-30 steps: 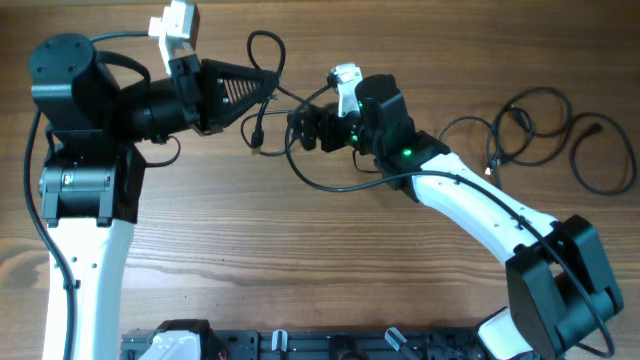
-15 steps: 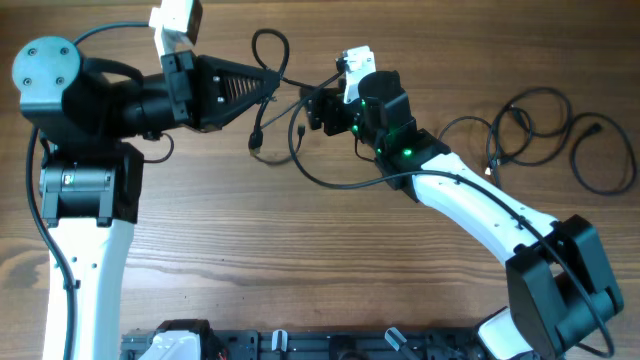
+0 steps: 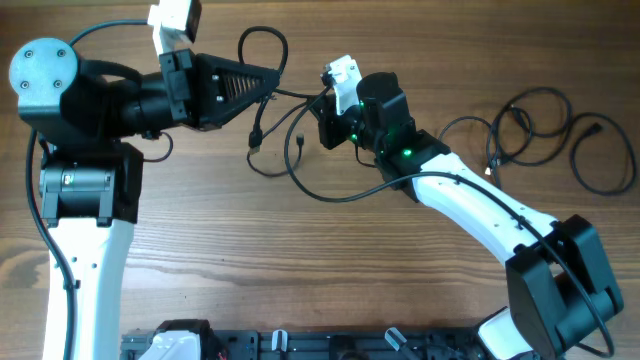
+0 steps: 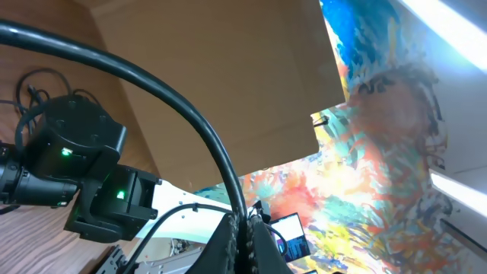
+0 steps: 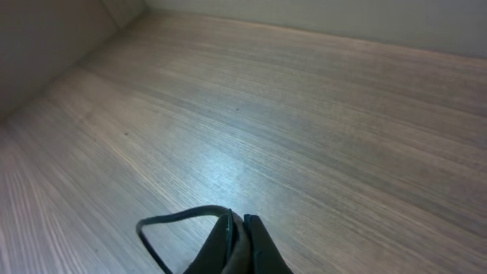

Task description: Untangle cables

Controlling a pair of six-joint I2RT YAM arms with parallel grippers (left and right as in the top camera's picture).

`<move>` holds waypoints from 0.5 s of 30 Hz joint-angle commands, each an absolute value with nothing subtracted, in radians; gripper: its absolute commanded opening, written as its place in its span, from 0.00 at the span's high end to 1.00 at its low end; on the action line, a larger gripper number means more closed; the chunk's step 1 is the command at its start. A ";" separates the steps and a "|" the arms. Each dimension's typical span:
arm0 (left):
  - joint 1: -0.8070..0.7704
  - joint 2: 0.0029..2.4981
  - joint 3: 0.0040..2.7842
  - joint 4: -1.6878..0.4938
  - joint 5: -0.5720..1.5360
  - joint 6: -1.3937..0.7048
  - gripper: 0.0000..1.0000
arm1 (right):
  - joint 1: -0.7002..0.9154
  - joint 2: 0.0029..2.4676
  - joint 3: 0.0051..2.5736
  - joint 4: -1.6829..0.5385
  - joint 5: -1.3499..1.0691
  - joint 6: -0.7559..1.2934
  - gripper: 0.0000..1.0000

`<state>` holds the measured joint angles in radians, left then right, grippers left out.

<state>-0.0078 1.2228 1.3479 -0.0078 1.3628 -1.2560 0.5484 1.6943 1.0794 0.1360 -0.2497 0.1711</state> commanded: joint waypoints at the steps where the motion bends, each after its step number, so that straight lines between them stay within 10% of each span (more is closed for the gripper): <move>1: 0.025 1.208 1.349 -0.002 1.368 -1.266 0.96 | 0.546 1.705 1.071 0.131 -0.234 0.131 0.96; 8: 0.099 1.208 1.349 -0.003 1.368 -1.274 0.96 | 0.546 1.706 1.071 0.078 -0.234 0.134 0.94; 11: 0.096 1.208 1.349 -0.003 1.369 -1.280 0.96 | 0.546 1.706 1.071 0.093 -0.238 0.165 0.45; 15: 0.094 1.207 1.349 -0.004 1.374 -1.311 0.96 | 0.546 1.706 1.071 0.134 -0.249 0.186 0.32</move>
<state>0.0937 1.2228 1.3479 -0.0074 1.3602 -1.2781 0.5484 1.6943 1.0794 0.1059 -0.2432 0.1616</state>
